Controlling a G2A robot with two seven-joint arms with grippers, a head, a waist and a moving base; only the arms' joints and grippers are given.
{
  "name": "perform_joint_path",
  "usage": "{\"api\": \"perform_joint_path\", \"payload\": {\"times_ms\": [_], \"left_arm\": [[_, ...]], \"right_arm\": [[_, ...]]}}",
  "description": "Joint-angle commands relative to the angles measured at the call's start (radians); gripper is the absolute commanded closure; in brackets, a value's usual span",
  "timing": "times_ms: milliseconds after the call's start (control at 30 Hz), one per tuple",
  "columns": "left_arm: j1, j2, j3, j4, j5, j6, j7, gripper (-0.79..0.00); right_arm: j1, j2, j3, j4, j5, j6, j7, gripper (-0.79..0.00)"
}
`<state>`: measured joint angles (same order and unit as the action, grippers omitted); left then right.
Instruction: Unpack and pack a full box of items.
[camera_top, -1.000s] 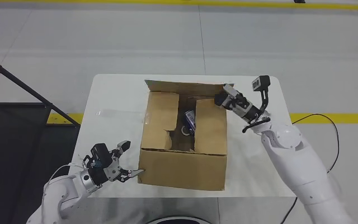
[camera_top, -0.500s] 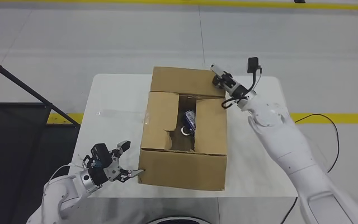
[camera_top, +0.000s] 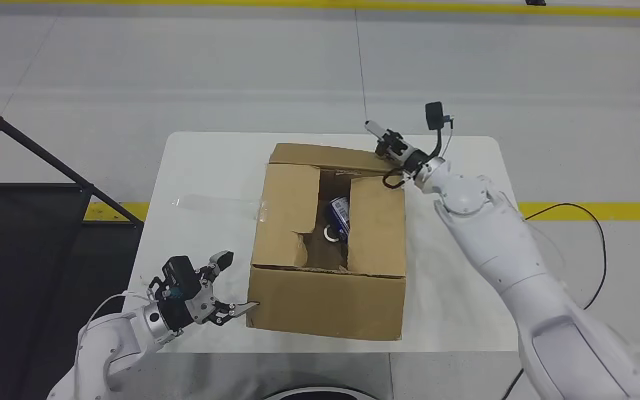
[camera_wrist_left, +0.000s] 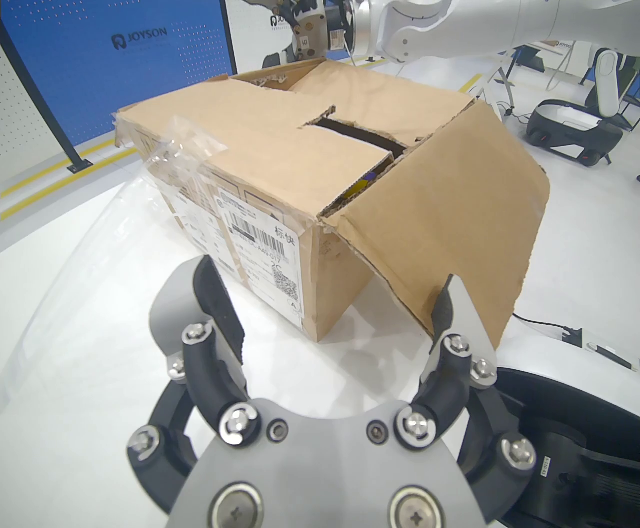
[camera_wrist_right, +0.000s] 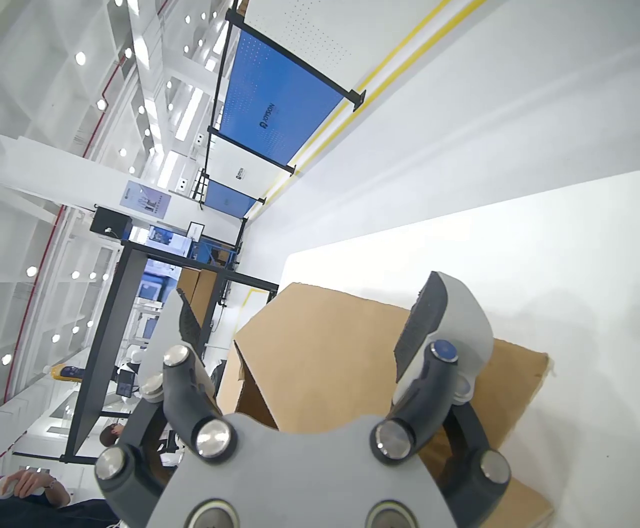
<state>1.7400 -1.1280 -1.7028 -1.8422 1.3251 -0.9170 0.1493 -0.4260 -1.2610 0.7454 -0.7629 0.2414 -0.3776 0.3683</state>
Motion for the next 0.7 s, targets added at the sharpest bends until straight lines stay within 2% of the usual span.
{"api": "perform_joint_path", "payload": {"times_ms": [0, 167, 333, 533, 667], "left_arm": [[0.000, 0.000, 0.000, 0.000, 0.000, 0.000, 0.000, -0.785], [-0.001, 0.000, 0.000, 0.000, -0.001, 0.006, -0.001, -0.785], [-0.010, 0.000, 0.003, -0.008, -0.038, 0.053, 0.008, -0.785], [-0.018, -0.002, -0.015, 0.000, -0.110, 0.119, 0.059, -0.785], [-0.023, -0.006, -0.021, 0.017, -0.149, 0.201, 0.087, -0.785]], "right_arm": [[-0.003, 0.001, 0.018, -0.004, 0.022, -0.030, 0.035, -0.785], [-0.041, 0.021, 0.074, -0.084, 0.061, -0.067, 0.145, -0.785], [-0.123, 0.055, 0.152, -0.246, 0.120, -0.064, 0.279, -0.785], [-0.234, 0.098, 0.230, -0.486, 0.154, 0.068, 0.488, -0.785], [-0.279, 0.109, 0.232, -0.584, 0.112, 0.185, 0.533, -0.785]]}}
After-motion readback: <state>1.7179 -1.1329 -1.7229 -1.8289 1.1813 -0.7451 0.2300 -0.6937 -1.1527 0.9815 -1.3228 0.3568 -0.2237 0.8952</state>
